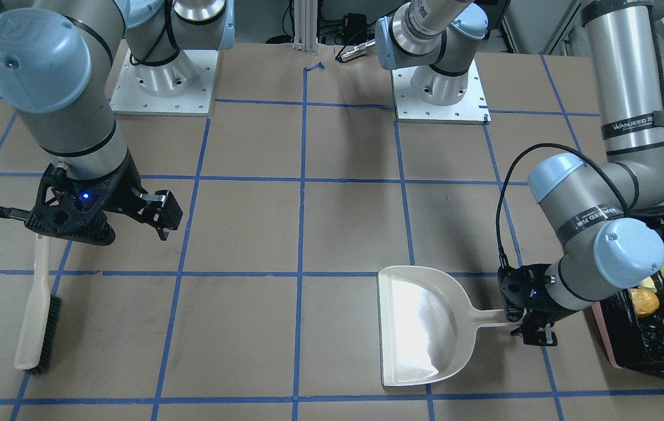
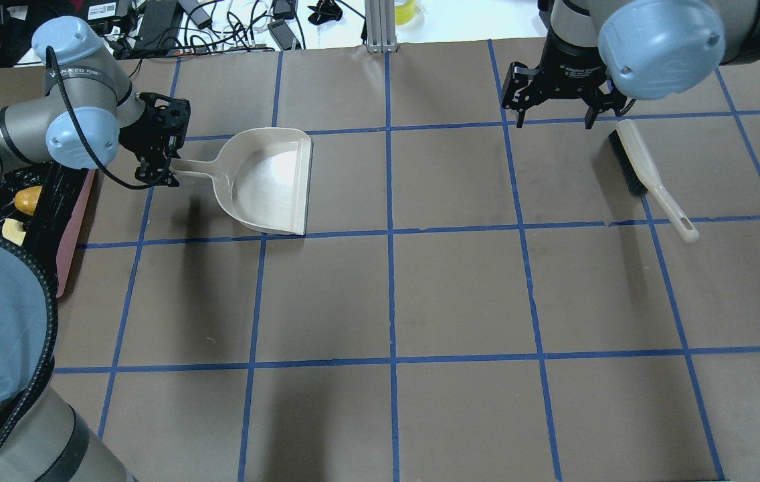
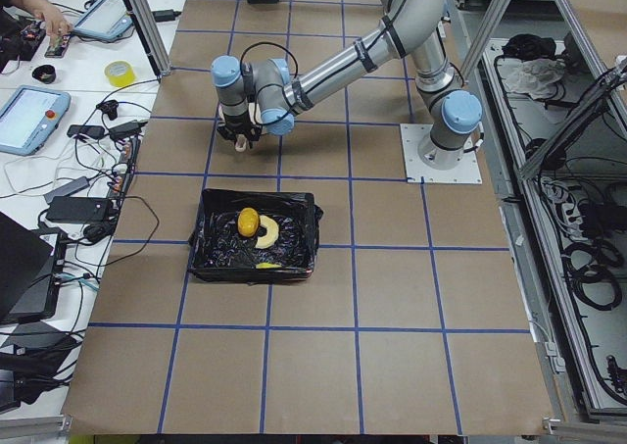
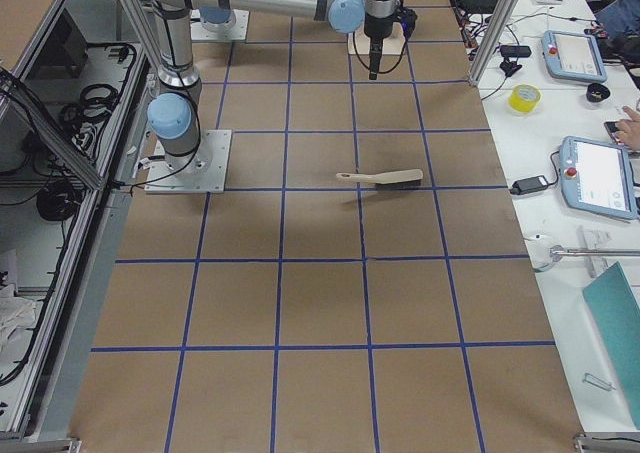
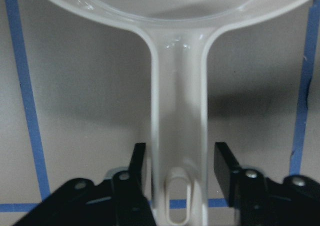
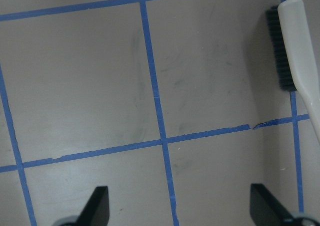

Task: Sweep and dump trash into bin
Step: 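Set the dustpan down and open the left gripper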

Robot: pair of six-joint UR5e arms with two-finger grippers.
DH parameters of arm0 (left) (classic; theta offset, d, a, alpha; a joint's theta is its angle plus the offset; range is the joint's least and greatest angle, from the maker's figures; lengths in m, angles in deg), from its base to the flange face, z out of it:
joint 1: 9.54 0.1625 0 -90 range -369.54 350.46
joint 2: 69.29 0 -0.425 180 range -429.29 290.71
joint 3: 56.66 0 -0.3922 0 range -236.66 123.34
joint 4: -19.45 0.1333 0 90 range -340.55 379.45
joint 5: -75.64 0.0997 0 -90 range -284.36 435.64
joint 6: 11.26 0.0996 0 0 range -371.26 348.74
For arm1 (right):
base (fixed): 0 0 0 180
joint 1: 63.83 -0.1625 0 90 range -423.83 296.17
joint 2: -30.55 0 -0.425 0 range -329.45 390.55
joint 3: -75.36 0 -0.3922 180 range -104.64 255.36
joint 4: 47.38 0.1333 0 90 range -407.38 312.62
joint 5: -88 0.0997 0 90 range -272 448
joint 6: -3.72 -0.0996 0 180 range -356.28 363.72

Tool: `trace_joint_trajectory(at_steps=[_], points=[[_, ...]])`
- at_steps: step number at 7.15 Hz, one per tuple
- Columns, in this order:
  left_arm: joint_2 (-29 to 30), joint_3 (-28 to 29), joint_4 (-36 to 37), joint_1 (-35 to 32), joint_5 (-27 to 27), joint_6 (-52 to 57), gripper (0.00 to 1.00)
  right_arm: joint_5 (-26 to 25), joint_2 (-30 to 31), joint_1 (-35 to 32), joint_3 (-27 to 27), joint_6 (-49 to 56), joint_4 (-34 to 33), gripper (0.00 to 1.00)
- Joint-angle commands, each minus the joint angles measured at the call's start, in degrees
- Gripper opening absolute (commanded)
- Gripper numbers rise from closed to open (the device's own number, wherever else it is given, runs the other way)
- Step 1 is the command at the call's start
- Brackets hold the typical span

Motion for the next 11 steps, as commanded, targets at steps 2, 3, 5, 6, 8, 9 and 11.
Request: trace_joint_trajectory(at_steps=[2, 3, 5, 6, 8, 9, 11], points=[[-2.2, 0.4, -0.7, -0.2, -0.4, -0.7, 1.00, -0.1, 0.0, 0.0, 0.0, 0.0, 0.2, 1.00], [-3.7, 0.5, -0.9, -0.3, -3.0, -3.6, 1.00, -0.1, 0.0, 0.0, 0.0, 0.0, 0.2, 1.00], [-6.7, 0.9, -4.9, -1.8, -4.9, -11.4, 1.00, -0.1, 0.0, 0.0, 0.0, 0.0, 0.2, 1.00], [-8.3, 0.9, -7.1, -2.4, -4.9, -17.4, 1.00, -0.1, 0.0, 0.0, 0.0, 0.0, 0.2, 1.00], [-11.4, 1.0, -10.3, -4.9, -7.8, -29.5, 1.00, -0.1, 0.0, 0.0, 0.0, 0.0, 0.2, 1.00], [-12.4, 0.4, -11.3, -6.2, -7.8, -32.9, 1.00, -0.3, 0.0, 0.0, 0.0, 0.0, 0.2, 1.00], [-15.3, 0.5, -15.5, -7.9, -8.0, -41.9, 1.00, -0.3, -0.1, 0.0, 0.0, 0.0, 0.2, 1.00]])
